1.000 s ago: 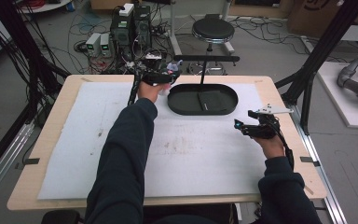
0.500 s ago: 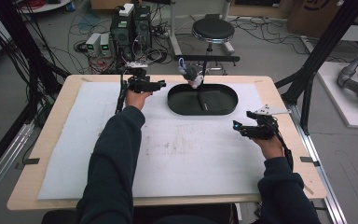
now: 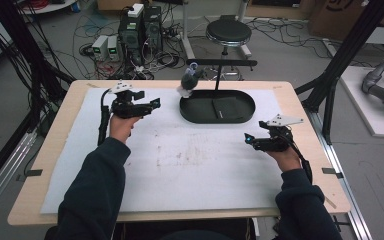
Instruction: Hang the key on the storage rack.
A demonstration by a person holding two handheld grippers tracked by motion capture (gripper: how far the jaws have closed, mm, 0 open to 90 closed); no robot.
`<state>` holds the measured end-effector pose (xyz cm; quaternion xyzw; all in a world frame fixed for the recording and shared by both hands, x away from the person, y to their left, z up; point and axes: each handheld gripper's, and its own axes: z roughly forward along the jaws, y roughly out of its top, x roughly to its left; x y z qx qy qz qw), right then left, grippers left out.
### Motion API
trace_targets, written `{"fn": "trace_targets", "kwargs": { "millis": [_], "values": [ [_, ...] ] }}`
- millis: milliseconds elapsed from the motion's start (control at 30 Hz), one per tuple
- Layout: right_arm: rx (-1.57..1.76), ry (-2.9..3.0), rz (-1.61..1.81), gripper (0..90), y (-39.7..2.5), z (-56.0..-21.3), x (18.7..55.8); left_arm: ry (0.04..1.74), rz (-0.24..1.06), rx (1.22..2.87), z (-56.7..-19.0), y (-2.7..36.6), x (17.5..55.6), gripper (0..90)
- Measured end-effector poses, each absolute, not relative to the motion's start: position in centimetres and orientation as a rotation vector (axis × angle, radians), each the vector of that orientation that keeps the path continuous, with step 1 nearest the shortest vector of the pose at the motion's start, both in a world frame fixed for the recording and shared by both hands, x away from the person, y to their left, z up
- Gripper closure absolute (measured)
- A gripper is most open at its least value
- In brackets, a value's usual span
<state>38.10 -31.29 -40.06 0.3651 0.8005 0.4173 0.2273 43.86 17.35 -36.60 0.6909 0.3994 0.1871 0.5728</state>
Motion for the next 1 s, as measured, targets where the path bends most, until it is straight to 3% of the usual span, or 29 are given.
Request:
{"fn": "trace_targets", "kwargs": {
  "millis": [533, 1000],
  "values": [
    [1.033, 2.189, 1.153, 21.3, -31.7, -40.2, 37.3, 0.898, 0.602, 1.607, -38.3, 22.2, 37.4, 19.9],
    [1.013, 2.183, 1.121, 21.3, -31.6, -40.0, 36.8, 0.926, 0.629, 1.593, -40.0, 23.7, 35.7, 20.3]
  ]
}}
